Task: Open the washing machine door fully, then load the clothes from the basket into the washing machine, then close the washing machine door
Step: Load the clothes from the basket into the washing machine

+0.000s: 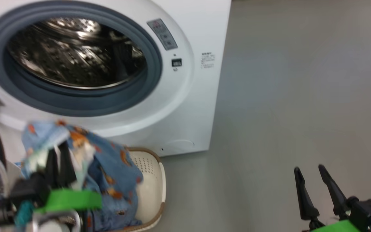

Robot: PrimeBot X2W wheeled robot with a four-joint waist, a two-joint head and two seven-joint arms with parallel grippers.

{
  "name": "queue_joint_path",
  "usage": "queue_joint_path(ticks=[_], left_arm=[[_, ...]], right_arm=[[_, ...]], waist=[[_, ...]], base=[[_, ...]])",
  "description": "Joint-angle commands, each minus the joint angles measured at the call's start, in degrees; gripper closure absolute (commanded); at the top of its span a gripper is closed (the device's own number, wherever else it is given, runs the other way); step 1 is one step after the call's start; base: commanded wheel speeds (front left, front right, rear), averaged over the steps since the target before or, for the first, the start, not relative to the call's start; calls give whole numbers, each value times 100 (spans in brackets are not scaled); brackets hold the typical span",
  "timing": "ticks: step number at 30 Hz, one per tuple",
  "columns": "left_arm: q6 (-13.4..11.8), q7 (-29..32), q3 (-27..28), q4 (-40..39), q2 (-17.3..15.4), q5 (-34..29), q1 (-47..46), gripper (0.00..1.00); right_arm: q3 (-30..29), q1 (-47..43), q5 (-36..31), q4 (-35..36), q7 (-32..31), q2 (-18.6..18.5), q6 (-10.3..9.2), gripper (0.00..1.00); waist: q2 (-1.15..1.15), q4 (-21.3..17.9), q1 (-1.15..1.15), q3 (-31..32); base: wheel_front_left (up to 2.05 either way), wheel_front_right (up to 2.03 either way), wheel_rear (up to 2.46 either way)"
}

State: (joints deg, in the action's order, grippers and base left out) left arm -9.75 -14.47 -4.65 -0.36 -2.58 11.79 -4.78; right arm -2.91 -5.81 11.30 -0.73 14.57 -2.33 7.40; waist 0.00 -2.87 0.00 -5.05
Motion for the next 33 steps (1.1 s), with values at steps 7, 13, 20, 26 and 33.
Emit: queue_joint_path(ticks=[7, 13, 20, 26, 33], left_arm=[[12, -52, 572, 836, -362, -118, -1791, 100], [-2, -52, 799, 1851, -724, -216, -2885, 100], [10, -52, 909, 3170, -1246, -403, -4076, 100], [-82, -52, 894, 3915, -1564, -561, -5177, 100], [-190, -52, 807, 4603, -1882, -749, -6264, 100]], right_arm=[[343, 677, 297, 18, 43, -54, 9, 0], [517, 873, 388, -54, 43, -54, 9, 0], [708, 987, 439, -104, 43, -54, 9, 0], [896, 1164, 449, -122, 43, -54, 9, 0], [1044, 1364, 534, -140, 43, -54, 9, 0]], waist=[[0, -788, 0, -988], [0, -1214, 0, -1431], [0, -1608, 0, -2032], [0, -1842, 0, -2632], [0, -2048, 0, -3194]], base=[[0, 0, 0], [0, 0, 0], [0, 0, 0], [0, 0, 0], [0, 0, 0]])
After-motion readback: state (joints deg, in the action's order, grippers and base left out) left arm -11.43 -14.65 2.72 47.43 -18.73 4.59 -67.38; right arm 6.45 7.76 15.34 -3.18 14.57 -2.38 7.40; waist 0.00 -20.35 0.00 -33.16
